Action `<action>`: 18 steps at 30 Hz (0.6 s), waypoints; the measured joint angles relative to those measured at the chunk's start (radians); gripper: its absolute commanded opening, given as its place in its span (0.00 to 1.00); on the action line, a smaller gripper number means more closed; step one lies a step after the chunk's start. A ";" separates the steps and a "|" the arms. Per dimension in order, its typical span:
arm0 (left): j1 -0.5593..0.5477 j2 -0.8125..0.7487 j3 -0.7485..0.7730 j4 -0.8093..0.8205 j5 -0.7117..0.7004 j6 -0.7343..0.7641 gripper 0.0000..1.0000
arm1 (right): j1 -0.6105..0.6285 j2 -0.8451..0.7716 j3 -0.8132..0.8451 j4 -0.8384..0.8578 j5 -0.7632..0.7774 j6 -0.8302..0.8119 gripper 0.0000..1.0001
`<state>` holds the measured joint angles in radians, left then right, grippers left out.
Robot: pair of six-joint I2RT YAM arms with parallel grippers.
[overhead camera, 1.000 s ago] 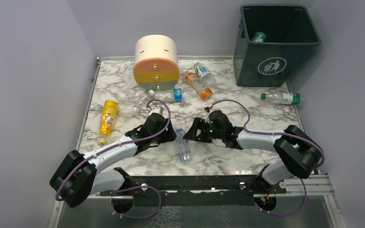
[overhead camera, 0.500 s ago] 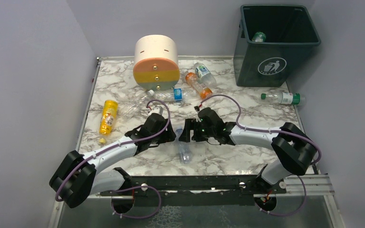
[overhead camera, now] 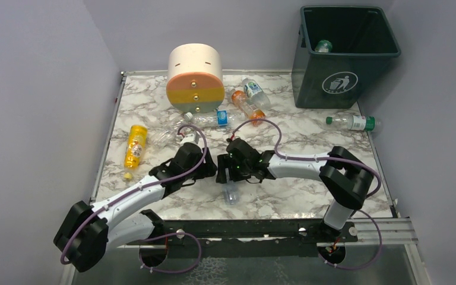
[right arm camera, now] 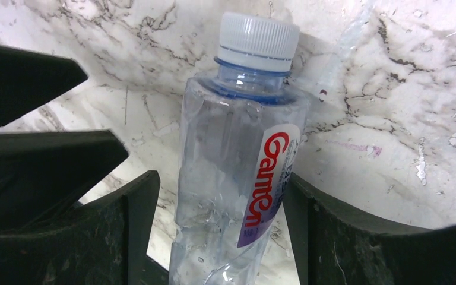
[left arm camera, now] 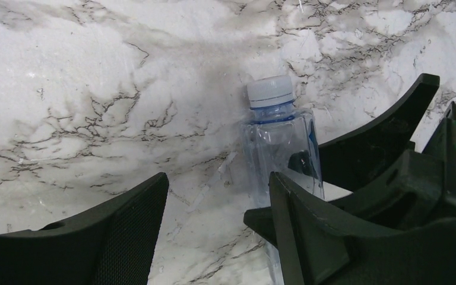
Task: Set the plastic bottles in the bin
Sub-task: Pick up the plastic bottle at the center of the board.
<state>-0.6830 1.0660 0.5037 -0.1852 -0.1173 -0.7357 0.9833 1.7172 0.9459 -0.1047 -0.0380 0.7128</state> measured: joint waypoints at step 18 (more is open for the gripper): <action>0.016 -0.082 -0.016 -0.062 -0.010 0.019 0.69 | 0.006 -0.035 0.025 -0.091 0.082 -0.010 0.54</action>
<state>-0.6666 0.9844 0.4877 -0.2470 -0.1276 -0.7170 0.9890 1.6817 0.9710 -0.1959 0.0437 0.7029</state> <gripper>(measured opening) 0.686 0.567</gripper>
